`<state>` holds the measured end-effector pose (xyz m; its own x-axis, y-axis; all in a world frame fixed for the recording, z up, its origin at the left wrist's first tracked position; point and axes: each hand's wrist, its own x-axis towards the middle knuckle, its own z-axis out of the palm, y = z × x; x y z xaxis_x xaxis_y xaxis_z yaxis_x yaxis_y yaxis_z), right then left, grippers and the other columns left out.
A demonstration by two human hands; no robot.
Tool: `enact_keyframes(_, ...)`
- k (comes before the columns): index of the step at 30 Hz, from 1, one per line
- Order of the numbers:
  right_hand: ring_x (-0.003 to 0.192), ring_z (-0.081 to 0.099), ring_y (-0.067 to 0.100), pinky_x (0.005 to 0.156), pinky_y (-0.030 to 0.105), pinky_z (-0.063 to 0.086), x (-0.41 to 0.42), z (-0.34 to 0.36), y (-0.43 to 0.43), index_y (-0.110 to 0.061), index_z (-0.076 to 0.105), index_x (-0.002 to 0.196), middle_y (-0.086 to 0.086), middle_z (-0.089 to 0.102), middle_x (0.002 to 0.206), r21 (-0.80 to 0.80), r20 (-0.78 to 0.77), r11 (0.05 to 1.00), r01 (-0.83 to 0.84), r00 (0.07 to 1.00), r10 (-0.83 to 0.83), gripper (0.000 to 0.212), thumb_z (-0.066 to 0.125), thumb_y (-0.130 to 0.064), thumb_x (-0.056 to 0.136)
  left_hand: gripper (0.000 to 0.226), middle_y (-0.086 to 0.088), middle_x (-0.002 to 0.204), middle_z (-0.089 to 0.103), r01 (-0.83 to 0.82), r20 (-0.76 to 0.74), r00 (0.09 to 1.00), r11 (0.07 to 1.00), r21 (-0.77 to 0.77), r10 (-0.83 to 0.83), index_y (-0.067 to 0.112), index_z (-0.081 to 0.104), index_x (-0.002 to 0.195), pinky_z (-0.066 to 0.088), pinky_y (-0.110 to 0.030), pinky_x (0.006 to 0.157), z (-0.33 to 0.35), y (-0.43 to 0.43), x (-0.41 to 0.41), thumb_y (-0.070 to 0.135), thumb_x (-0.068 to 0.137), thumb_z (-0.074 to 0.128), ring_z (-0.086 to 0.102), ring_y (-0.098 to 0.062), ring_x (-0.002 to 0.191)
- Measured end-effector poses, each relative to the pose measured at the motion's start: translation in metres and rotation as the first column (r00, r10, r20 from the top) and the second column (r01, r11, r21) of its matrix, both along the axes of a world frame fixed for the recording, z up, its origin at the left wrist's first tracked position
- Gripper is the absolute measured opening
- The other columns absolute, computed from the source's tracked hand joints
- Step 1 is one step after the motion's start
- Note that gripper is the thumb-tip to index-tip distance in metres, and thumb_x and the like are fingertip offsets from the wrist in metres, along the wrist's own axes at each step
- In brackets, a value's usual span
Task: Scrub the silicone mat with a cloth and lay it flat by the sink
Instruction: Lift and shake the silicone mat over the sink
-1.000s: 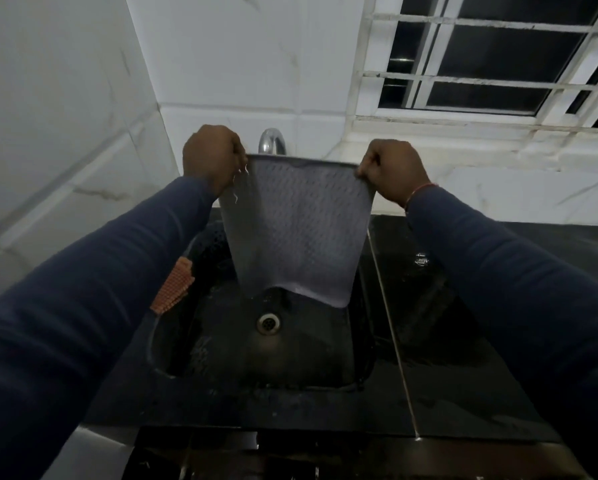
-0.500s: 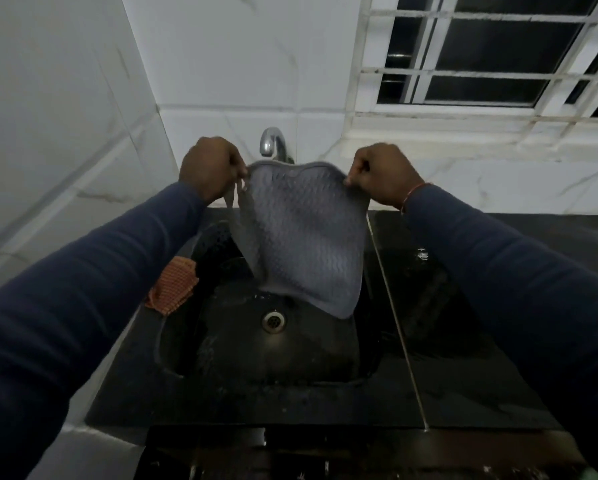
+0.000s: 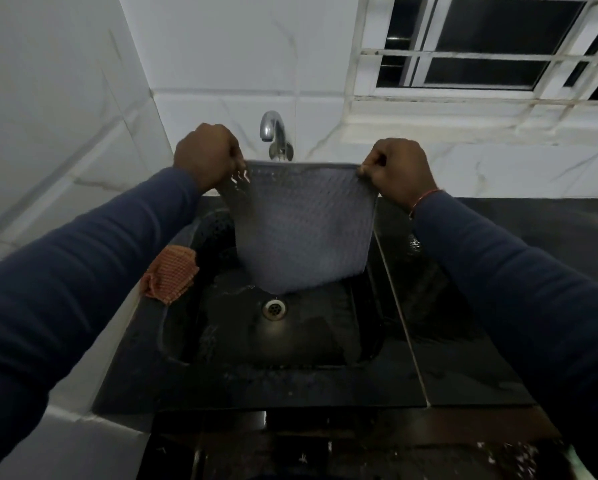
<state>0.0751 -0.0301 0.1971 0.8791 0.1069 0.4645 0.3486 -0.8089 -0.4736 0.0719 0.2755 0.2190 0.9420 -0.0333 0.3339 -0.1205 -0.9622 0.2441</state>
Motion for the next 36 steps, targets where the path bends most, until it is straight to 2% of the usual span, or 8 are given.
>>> enact_keyframes(6, 0.071, 0.057, 0.005, 0.055, 0.003, 0.035, -0.021, -0.011, -0.011, -0.012, 0.061, 0.076, -0.005, 0.062, 0.076, 0.066, -0.189, 0.997, -0.04, 0.981, 0.052, 0.014, 0.072, -0.014, 0.083, 0.006, -0.008, 0.084, 0.07, -0.008, 0.062, 0.998, 0.998, -0.067, 0.012, 0.015, 0.073, 0.084, 0.051, -0.036, 0.072, 0.003, -0.016, 0.004, 0.02, 0.083, 0.069, 0.064, -0.029, 0.079)
enact_keyframes(12, 0.052, 0.067, 0.015, 0.042, 0.026, 0.051, -0.057, -0.019, -0.067, -0.007, 0.054, 0.094, 0.009, 0.067, 0.073, 0.395, -0.391, 0.916, 0.067, 0.915, 0.101, 0.007, 0.061, -0.009, 0.093, 0.01, -0.016, 0.089, 0.07, 0.127, 0.078, 0.989, 0.992, 0.018, -0.128, 0.008, 0.074, 0.087, 0.049, -0.035, 0.076, 0.013, -0.097, 0.029, 0.013, 0.081, 0.069, 0.064, -0.035, 0.087)
enact_keyframes(20, 0.069, 0.067, 0.012, 0.051, 0.02, 0.054, -0.113, -0.051, -0.237, -0.011, 0.067, 0.103, 0.008, 0.069, 0.091, 0.734, -0.455, 0.532, 0.422, 0.887, -0.076, 0.016, 0.056, -0.005, 0.093, 0.052, -0.016, 0.142, 0.039, 0.656, 0.02, 0.748, 0.735, -0.17, -0.663, 0.009, 0.046, 0.138, 0.028, -0.023, 0.101, 0.01, -0.335, 0.062, 0.015, 0.088, 0.059, 0.04, -0.018, 0.126)
enact_keyframes(23, 0.076, 0.063, 0.019, 0.049, 0.02, 0.053, -0.13, -0.119, -0.308, -0.003, 0.062, 0.117, 0.013, 0.066, 0.098, 0.594, -0.659, 0.472, 0.652, 0.731, -0.18, 0.025, 0.052, 0.0, 0.094, 0.062, -0.02, 0.145, 0.038, 0.461, 0.02, 0.859, 0.757, -0.463, -0.512, 0.009, 0.037, 0.144, 0.027, -0.037, 0.111, -0.084, -0.358, 0.045, 0.035, 0.089, 0.051, 0.035, -0.032, 0.135)
enact_keyframes(25, 0.08, 0.062, 0.023, 0.054, 0.021, 0.055, -0.137, -0.171, -0.33, 0.0, 0.062, 0.116, 0.019, 0.064, 0.109, 0.417, -0.787, 0.525, 0.742, 0.584, -0.2, 0.024, 0.053, -0.001, 0.094, 0.067, -0.02, 0.141, 0.043, 0.004, -0.232, 0.957, 0.808, -0.589, -0.174, 0.012, 0.034, 0.145, 0.035, -0.045, 0.106, -0.168, -0.328, 0.026, 0.042, 0.089, 0.054, 0.042, -0.037, 0.129)
enact_keyframes(28, 0.067, 0.057, 0.018, 0.045, 0.018, 0.051, -0.142, -0.218, -0.35, 0.007, 0.056, 0.124, 0.025, 0.061, 0.113, 0.269, -0.845, 0.545, 0.794, 0.467, -0.262, 0.03, 0.051, -0.002, 0.095, 0.086, -0.023, 0.14, 0.044, -0.499, -0.714, 0.698, 0.753, -0.429, 0.056, 0.005, 0.035, 0.142, 0.04, -0.045, 0.101, -0.265, -0.27, -0.025, 0.062, 0.082, 0.059, 0.046, -0.039, 0.126)
enact_keyframes(32, 0.065, 0.053, 0.018, 0.036, 0.021, 0.049, -0.133, -0.224, -0.35, 0.004, 0.06, 0.105, 0.014, 0.057, 0.086, 0.309, -0.845, 0.538, 0.784, 0.486, -0.223, 0.026, 0.058, -0.021, 0.096, 0.054, -0.011, 0.066, 0.057, -0.331, -0.637, 0.77, 0.837, -0.437, -0.028, 0.01, 0.055, 0.058, 0.04, -0.031, 0.057, -0.292, -0.25, -0.043, 0.055, 0.087, 0.057, 0.059, -0.028, 0.073)
enact_keyframes(36, 0.051, 0.049, 0.019, 0.03, 0.016, 0.039, -0.107, -0.207, -0.355, -0.002, 0.06, 0.089, 0.012, 0.055, 0.068, 0.15, -0.798, 0.731, 0.665, 0.518, -0.307, 0.019, 0.056, -0.02, 0.096, 0.036, -0.011, 0.069, 0.052, -0.139, -0.38, 0.925, 0.902, -0.408, -0.029, 0.008, 0.049, 0.062, 0.032, -0.032, 0.06, -0.256, -0.277, -0.031, 0.02, 0.095, 0.056, 0.05, -0.022, 0.069)
